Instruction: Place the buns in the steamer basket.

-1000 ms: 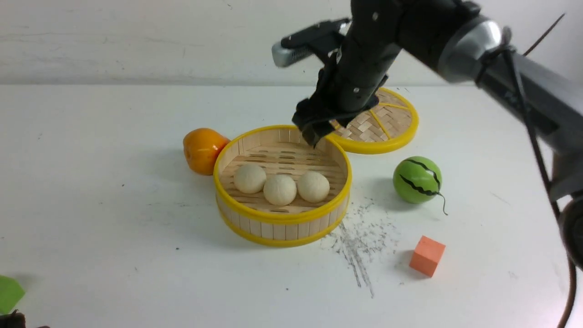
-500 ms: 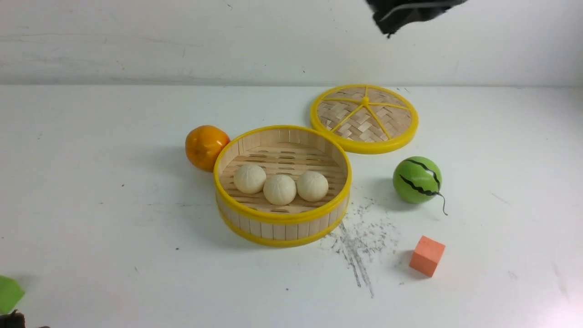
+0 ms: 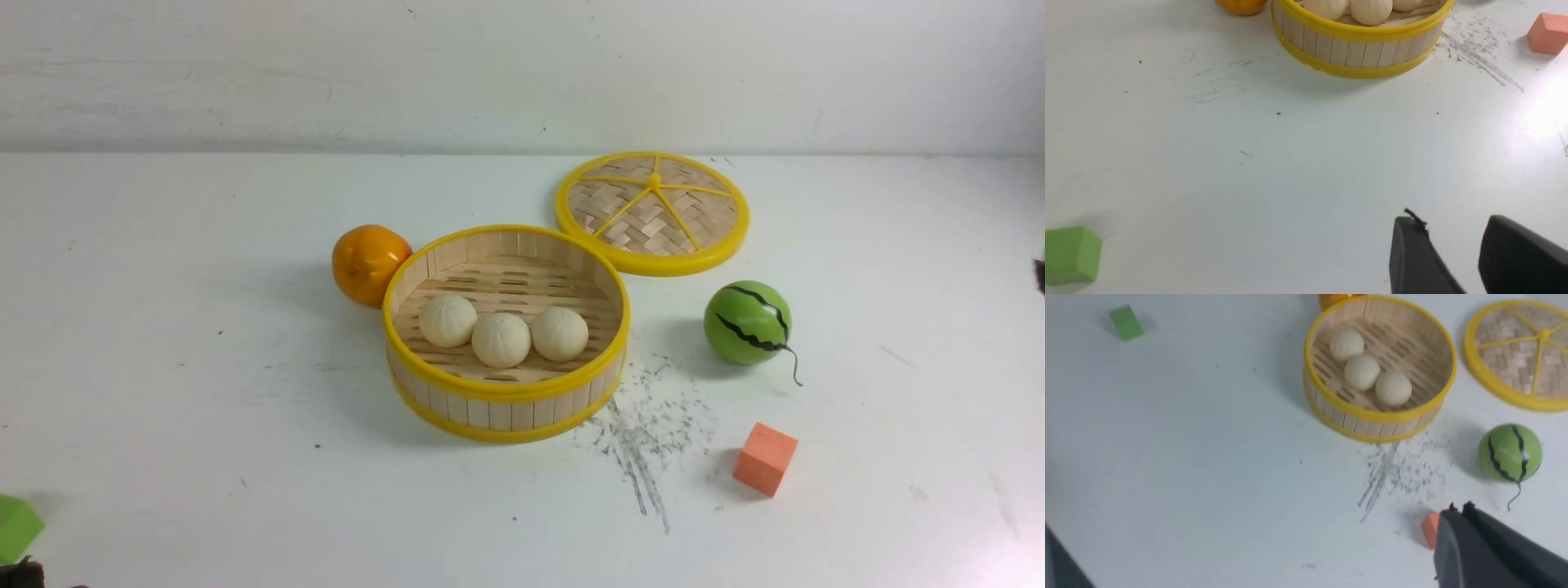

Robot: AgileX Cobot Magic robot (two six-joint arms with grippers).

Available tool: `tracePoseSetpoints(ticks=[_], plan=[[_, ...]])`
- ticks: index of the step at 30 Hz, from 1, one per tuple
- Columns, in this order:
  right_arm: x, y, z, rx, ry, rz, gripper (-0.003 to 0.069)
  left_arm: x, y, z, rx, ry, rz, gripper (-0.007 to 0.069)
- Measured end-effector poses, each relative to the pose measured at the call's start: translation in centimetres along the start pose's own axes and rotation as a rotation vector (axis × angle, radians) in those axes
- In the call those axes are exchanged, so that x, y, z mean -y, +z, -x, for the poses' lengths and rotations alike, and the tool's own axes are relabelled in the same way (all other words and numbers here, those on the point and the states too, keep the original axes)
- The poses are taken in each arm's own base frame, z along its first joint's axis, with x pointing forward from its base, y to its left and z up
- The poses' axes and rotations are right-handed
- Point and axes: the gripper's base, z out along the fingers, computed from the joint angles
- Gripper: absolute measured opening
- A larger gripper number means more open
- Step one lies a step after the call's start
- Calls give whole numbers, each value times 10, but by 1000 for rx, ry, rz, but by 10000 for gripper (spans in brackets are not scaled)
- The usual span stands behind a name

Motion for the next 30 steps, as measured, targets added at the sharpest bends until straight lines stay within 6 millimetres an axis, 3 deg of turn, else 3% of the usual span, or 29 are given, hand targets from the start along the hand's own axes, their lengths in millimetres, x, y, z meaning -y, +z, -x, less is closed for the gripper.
tracePoseSetpoints(ticks=[4,5,9,15,23,30], plan=[[-3,-17,-34,194,4,-33,-16,0,0,-1,-10,0,2,237],[-3,-18,-35,208,4,-35,-16,0,0,-1,-11,0,3,237],[-3,-36,-73,297,-51,-101,-14,0,0,-1,-11,0,3,237],[-4,-42,-97,354,4,-105,-14,0,0,-1,-10,1,3,237],[7,-20,-123,274,155,-178,-14,0,0,-1,-11,1,3,237],[17,15,-172,219,193,-261,-14,0,0,-1,-12,1,4,237]])
